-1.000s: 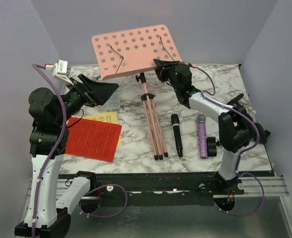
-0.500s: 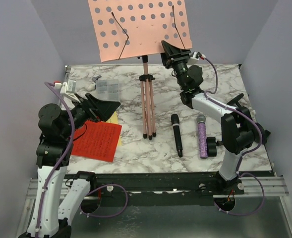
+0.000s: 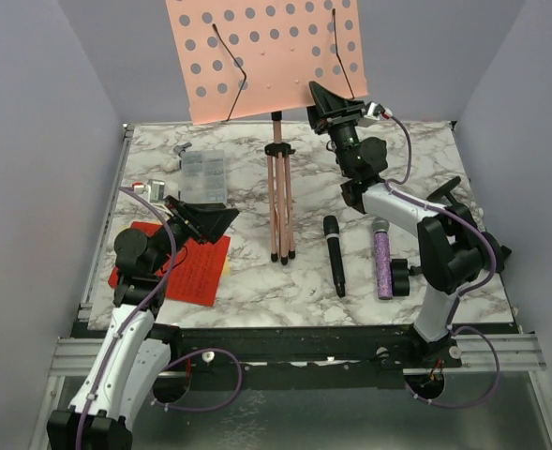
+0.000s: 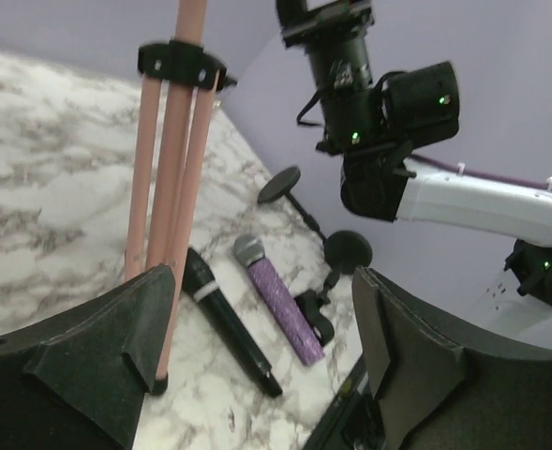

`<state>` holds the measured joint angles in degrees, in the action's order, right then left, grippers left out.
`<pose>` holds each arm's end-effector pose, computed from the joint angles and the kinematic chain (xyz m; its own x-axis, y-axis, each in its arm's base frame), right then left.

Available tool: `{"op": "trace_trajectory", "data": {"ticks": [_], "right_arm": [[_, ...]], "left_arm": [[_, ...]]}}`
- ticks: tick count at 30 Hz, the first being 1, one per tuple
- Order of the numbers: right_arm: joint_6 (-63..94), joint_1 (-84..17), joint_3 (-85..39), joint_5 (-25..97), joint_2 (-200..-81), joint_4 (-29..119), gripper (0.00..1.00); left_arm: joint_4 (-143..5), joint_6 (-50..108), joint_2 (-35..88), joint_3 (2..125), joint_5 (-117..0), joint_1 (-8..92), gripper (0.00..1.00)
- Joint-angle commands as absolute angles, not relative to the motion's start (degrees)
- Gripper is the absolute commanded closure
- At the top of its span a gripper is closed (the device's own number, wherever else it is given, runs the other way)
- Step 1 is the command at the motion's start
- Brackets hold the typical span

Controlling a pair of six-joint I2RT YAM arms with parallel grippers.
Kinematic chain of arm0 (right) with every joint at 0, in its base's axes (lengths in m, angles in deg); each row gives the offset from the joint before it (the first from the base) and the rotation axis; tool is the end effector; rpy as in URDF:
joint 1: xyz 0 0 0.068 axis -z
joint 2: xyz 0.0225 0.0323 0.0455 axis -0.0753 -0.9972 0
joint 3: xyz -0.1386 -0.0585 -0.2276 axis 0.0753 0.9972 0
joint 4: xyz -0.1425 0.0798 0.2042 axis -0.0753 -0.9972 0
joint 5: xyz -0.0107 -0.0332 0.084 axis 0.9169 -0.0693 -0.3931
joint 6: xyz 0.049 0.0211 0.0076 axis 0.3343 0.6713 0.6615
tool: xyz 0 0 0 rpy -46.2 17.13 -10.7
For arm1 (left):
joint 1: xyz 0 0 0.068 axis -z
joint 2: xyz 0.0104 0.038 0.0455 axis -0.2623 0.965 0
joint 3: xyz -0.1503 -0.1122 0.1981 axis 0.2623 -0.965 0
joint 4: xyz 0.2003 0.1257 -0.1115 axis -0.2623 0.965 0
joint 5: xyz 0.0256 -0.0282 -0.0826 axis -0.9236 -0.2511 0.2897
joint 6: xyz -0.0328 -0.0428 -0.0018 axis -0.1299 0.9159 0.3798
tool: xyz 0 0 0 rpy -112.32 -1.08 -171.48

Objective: Set up the instrument practice props

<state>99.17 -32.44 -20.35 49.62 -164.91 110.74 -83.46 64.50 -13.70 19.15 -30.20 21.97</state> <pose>0.3727 0.1953 0.3473 -0.4023 0.9133 0.0634 -0.4761 -0.2678 0.8376 0.1519 -0.0394 0.3106 -0.3874 -0.5508 -0.7393 0.5780 0.4796 -0.6602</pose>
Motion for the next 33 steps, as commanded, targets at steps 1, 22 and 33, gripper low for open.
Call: {"op": "trace_trajectory", "data": {"ticks": [1, 22, 33], "right_arm": [[102.3, -33.5, -22.3, 49.4, -157.6, 126.6, 1.00], [106.8, -36.1, -17.5, 49.4, -149.4, 123.1, 1.00], [110.5, -36.3, -15.0, 49.2, -147.3, 123.1, 1.00]], "left_arm": [[-110.6, 63.8, -7.5, 15.9, -39.3, 27.4, 0.21], [-146.6, 64.4, 21.2, 21.0, -55.8, 37.3, 0.36], [-153.5, 70.7, 28.6, 25.5, -45.9, 31.2, 0.34]]}}
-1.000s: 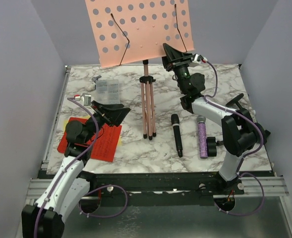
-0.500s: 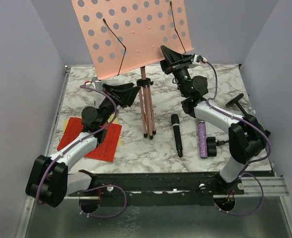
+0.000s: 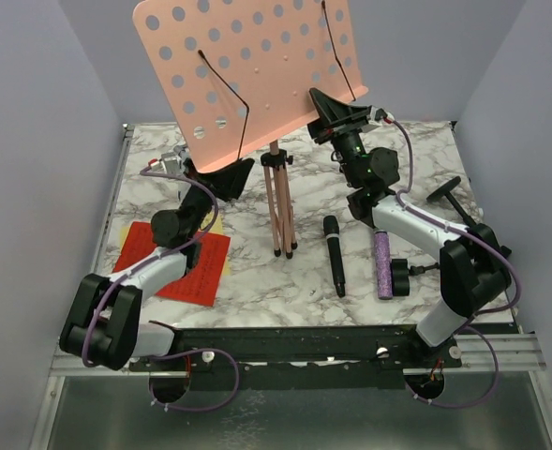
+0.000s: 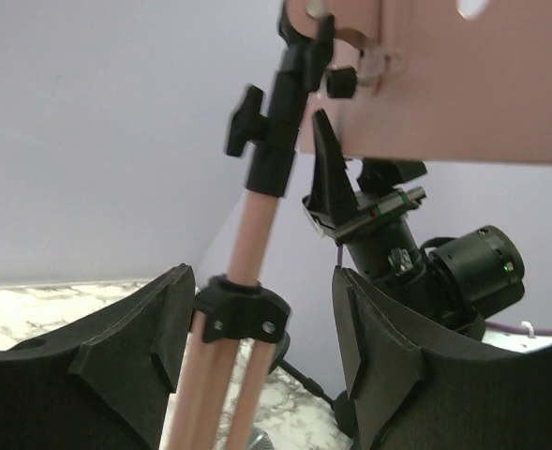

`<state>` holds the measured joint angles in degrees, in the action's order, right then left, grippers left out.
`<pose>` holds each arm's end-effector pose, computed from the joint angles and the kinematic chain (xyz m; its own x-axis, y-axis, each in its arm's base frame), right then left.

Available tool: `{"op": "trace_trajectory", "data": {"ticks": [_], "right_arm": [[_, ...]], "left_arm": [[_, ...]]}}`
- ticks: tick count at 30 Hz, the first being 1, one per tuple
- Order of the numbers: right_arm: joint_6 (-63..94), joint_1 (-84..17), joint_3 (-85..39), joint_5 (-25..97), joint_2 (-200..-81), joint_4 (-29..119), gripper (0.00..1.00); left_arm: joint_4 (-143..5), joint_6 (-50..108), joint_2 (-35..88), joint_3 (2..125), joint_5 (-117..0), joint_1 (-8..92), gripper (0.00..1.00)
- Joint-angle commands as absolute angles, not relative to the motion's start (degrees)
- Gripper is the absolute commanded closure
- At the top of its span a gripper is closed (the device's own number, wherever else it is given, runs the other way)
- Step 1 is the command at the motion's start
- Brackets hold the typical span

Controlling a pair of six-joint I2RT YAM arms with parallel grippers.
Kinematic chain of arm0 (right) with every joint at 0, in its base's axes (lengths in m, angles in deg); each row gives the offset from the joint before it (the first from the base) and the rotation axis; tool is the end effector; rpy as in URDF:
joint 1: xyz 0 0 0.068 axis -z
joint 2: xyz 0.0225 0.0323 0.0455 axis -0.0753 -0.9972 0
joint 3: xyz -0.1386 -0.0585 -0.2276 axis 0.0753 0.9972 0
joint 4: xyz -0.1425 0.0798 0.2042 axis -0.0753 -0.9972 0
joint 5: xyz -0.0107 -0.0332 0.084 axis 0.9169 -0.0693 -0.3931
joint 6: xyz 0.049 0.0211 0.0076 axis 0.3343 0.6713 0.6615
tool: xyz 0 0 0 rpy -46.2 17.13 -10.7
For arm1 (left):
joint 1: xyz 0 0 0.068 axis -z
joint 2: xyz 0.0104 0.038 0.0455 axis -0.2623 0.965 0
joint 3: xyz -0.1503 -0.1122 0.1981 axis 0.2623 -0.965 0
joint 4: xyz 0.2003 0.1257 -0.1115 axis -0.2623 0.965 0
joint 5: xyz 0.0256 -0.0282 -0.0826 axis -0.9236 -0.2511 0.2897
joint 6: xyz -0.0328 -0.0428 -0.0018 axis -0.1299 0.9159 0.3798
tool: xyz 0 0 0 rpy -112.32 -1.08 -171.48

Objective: Set up the instrument practice props

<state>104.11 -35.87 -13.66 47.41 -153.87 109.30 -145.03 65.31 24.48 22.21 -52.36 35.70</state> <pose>0.3189 0.1935 0.3790 -0.5279 0.8416 0.1141 -0.4508 -0.3915 0.8022 0.2338 -0.0968 0.3094 -0.0264 -0.7619 -0.6472 0.7605 0.4049 -0.5077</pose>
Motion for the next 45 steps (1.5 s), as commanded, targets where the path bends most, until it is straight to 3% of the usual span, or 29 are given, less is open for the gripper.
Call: {"op": "trace_trajectory", "data": {"ticks": [1, 4, 7, 16, 27, 30, 33, 34, 36, 38, 43, 45], "right_arm": [[110.7, -36.3, -14.9, 49.1, -147.0, 122.8, 1.00], [111.1, -36.4, -14.6, 48.8, -146.5, 122.0, 1.00], [111.6, -36.4, -14.8, 48.4, -146.5, 122.3, 1.00], [110.4, -37.2, -15.5, 47.2, -145.6, 120.1, 1.00], [108.2, -39.0, -13.8, 47.7, -144.6, 118.8, 1.00], [106.9, -39.2, -11.8, 48.2, -143.6, 118.7, 1.00], [104.1, -39.4, -8.8, 47.7, -141.4, 118.5, 0.99], [103.1, -39.4, -7.2, 47.1, -140.3, 117.3, 0.91], [100.4, -39.4, -4.3, 45.7, -136.6, 111.5, 0.60], [95.3, -39.4, -1.4, 45.4, -131.6, 104.4, 0.41], [77.8, -39.3, 4.3, 47.3, -118.2, 85.1, 0.17], [70.0, -39.3, 6.3, 47.7, -112.5, 78.1, 0.14]], "left_arm": [[-154.3, 72.9, 30.2, 27.2, -42.2, 29.7, 0.33], [-158.4, 78.4, 36.6, 34.6, -30.3, 27.4, 0.25], [-159.3, 81.6, 41.6, 41.4, -22.8, 27.4, 0.25], [-161.5, 90.0, 52.0, 56.4, -13.9, 29.1, 0.26], [-160.8, 91.2, 55.8, 62.5, -13.6, 31.2, 0.51], [-160.3, 91.9, 55.8, 63.7, -12.4, 31.4, 0.66], [-159.8, 91.2, 54.4, 62.6, -13.0, 31.5, 0.92], [-159.7, 90.6, 53.8, 61.8, -13.6, 31.5, 1.00], [-159.0, 90.0, 52.8, 61.1, -13.4, 31.4, 1.00], [-157.5, 88.9, 51.6, 60.9, -12.7, 31.2, 1.00], [-155.1, 86.7, 48.0, 57.0, -13.7, 30.3, 1.00], [-154.9, 86.7, 47.3, 56.5, -13.3, 30.2, 1.00]]}}
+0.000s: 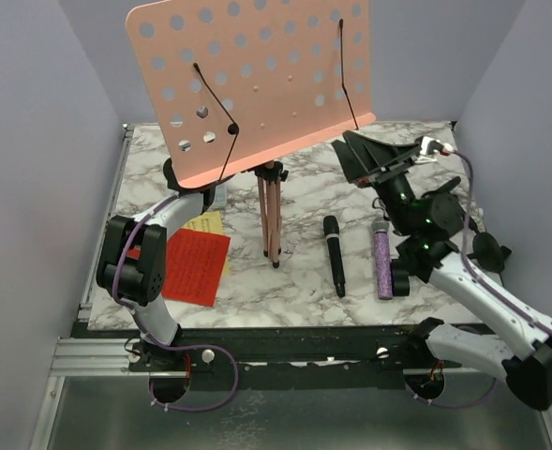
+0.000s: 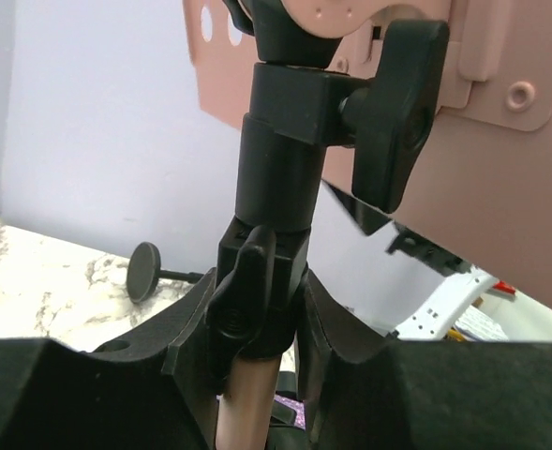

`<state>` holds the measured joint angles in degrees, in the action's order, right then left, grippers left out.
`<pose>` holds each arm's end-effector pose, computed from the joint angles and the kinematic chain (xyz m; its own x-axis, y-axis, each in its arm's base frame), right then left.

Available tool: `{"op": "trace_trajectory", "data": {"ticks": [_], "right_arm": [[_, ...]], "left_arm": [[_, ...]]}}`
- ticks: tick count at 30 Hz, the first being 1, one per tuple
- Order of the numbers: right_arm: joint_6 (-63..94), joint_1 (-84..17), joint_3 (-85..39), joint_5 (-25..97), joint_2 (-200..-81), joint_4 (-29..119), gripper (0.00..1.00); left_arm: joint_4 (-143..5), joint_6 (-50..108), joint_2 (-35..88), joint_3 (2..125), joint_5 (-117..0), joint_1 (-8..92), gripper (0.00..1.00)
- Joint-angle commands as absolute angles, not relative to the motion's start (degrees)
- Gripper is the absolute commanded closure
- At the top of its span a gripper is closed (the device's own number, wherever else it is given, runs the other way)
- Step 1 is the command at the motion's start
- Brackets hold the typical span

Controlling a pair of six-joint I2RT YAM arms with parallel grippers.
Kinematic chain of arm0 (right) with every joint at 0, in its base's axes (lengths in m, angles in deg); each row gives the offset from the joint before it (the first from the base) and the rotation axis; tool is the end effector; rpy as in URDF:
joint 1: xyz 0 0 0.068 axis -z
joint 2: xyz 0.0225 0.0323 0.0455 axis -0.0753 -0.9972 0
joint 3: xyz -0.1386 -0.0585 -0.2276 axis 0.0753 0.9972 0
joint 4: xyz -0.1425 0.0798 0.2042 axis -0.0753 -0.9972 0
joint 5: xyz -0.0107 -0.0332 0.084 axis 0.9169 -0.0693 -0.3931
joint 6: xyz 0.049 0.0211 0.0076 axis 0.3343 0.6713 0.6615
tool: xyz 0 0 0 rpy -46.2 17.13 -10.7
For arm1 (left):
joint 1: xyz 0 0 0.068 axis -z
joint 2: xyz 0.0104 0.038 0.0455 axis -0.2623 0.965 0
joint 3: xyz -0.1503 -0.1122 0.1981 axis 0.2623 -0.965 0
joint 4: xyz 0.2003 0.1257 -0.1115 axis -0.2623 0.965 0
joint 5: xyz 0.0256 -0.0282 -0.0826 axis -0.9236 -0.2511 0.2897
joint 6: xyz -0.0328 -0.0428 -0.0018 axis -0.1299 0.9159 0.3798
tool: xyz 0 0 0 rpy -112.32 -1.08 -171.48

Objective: Set up the instrument practice props

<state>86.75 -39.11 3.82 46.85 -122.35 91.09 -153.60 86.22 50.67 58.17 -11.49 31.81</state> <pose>0.2019 0.1382 0.4051 -0.4359 0.8878 -0.1473 -0.5323 -0.1224 0.8376 0.3335 -0.1300 0.3696 -0.3048 -0.4666 -0.8302 0.9486 -0.0706 -0.3086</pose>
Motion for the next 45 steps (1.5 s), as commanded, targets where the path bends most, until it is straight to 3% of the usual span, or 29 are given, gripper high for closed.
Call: {"op": "trace_trajectory", "data": {"ticks": [1, 3, 8, 12, 17, 21, 28, 32, 40, 45], "right_arm": [[65.7, -39.3, 7.0, 47.4, -109.9, 73.8, 0.14], [58.9, -39.2, 8.3, 47.7, -104.8, 62.2, 0.13], [40.0, -39.3, 13.0, 41.4, -95.8, 51.3, 0.12], [27.6, -39.3, 9.4, 35.8, -102.7, 38.5, 0.12], [25.4, -43.1, 12.3, 25.6, -115.4, 51.1, 0.13], [20.4, -54.3, 13.9, 37.5, -123.4, 63.8, 0.16], [17.6, -63.4, 7.7, 60.4, -131.9, 67.4, 0.43], [15.3, -66.6, 6.0, 70.9, -133.7, 67.0, 0.45], [13.4, -67.6, 3.9, 76.4, -135.8, 68.6, 0.64], [10.9, -67.8, 4.6, 78.0, -138.4, 72.8, 0.66]], "left_arm": [[-154.8, 86.6, 46.8, 56.0, -13.4, 30.2, 1.00], [-154.1, 86.0, 45.6, 54.7, -13.7, 30.2, 1.00], [-151.8, 84.3, 43.9, 53.7, -14.8, 30.3, 1.00], [-151.7, 84.8, 43.8, 53.8, -14.4, 30.5, 1.00], [-151.2, 85.4, 42.2, 53.3, -15.9, 30.7, 1.00], [-147.5, 80.9, 39.4, 52.2, -15.7, 32.6, 1.00], [-145.6, 79.1, 38.9, 52.2, -14.7, 34.6, 1.00], [-145.6, 78.9, 38.8, 52.1, -14.6, 34.6, 1.00], [-145.6, 79.0, 38.3, 52.0, -14.9, 34.7, 1.00], [-145.7, 79.3, 38.0, 52.1, -15.2, 34.7, 1.00]]}}
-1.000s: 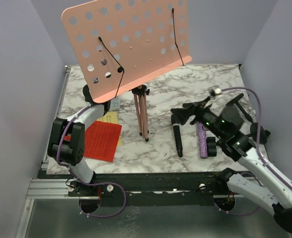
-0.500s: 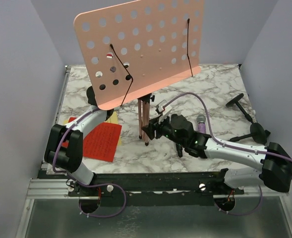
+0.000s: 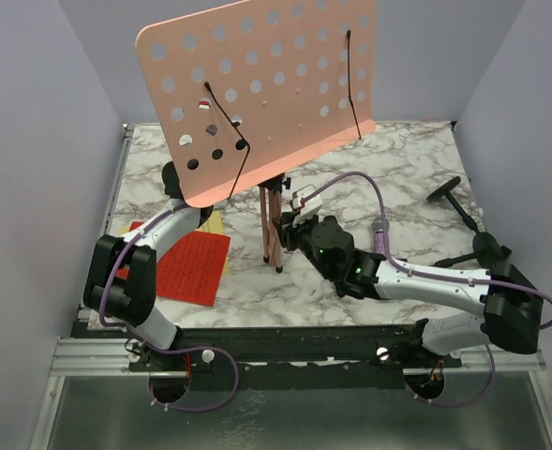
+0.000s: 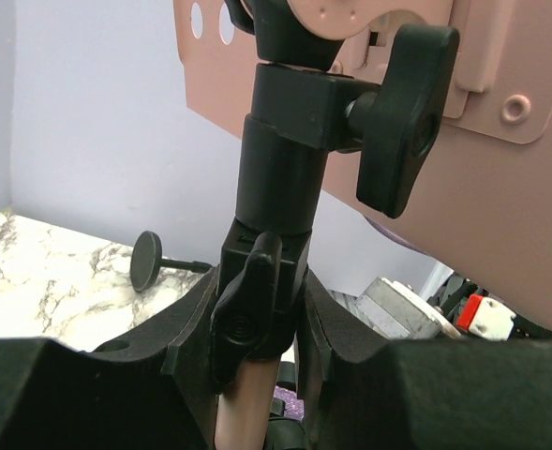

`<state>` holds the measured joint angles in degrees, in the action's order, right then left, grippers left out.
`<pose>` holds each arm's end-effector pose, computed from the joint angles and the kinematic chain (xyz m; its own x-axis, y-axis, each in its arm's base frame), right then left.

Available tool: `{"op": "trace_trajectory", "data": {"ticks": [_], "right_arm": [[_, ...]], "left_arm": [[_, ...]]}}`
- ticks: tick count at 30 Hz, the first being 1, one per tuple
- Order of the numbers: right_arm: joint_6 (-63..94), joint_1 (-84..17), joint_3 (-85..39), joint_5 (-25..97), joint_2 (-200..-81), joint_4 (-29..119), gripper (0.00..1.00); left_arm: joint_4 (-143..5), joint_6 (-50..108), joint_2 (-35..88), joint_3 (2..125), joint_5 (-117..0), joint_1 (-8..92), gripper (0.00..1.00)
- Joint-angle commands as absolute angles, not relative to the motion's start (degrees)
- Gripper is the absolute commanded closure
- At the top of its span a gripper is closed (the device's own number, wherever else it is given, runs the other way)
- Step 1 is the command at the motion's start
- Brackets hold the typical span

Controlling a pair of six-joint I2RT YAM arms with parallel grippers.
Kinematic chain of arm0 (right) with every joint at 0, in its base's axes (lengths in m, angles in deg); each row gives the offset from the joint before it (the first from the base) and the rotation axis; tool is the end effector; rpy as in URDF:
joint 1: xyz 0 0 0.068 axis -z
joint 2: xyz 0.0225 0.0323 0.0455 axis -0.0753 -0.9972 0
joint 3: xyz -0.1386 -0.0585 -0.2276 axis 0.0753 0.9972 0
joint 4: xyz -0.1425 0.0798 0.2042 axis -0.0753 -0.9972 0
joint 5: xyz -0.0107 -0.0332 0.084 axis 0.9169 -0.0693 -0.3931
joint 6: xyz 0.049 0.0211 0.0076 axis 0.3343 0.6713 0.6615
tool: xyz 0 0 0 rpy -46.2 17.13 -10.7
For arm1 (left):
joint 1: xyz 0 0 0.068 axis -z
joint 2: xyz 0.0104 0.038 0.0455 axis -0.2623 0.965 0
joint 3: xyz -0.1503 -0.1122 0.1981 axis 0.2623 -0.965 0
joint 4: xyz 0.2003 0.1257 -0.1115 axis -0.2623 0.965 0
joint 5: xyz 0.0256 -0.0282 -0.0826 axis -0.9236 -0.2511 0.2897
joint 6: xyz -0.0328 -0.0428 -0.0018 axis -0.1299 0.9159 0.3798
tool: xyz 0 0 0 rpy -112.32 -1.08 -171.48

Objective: Set up the instrument practice props

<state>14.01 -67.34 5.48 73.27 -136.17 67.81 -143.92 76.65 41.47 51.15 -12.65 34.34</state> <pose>0.1543 0.2649 0.2894 -0.1085 -0.0282 -0.9937 -0.5493 0.8348 0.0363 0.2998 -0.1346 0.3748 -0.2690 -0.4436 -0.8549 0.9562 -0.0166 -0.2922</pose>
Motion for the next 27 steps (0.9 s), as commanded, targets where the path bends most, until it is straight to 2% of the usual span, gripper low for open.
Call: {"op": "trace_trajectory", "data": {"ticks": [1, 2, 4, 6, 14, 18, 22, 27], "right_arm": [[10.4, -67.8, 4.7, 78.0, -138.9, 73.6, 0.66], [9.8, -67.9, 4.7, 78.2, -139.6, 74.4, 0.66], [9.3, -67.9, 4.4, 79.4, -140.5, 75.3, 0.85], [9.0, -68.1, 3.9, 80.2, -140.6, 74.6, 0.99], [1.0, -68.1, 7.5, 77.7, -138.0, 80.0, 0.99], [0.9, -68.1, 9.5, 77.4, -137.9, 80.7, 0.99], [1.4, -68.1, 12.7, 77.9, -138.2, 82.8, 0.99], [3.3, -68.1, 16.8, 79.0, -138.8, 87.2, 0.99]], "left_arm": [[-145.8, 79.3, 37.8, 52.1, -15.1, 34.7, 1.00], [-145.8, 79.4, 37.4, 52.2, -15.2, 34.7, 1.00], [-145.9, 79.3, 36.4, 52.6, -15.4, 34.7, 1.00], [-145.9, 78.9, 35.4, 54.5, -15.9, 34.7, 1.00], [-136.3, 77.1, 39.4, 78.2, -16.2, 34.7, 1.00], [-134.3, 76.5, 41.1, 86.2, -17.1, 34.7, 1.00], [-133.9, 76.7, 41.6, 88.5, -18.1, 34.7, 1.00], [-134.4, 76.7, 41.1, 84.3, -19.0, 34.8, 1.00]]}}
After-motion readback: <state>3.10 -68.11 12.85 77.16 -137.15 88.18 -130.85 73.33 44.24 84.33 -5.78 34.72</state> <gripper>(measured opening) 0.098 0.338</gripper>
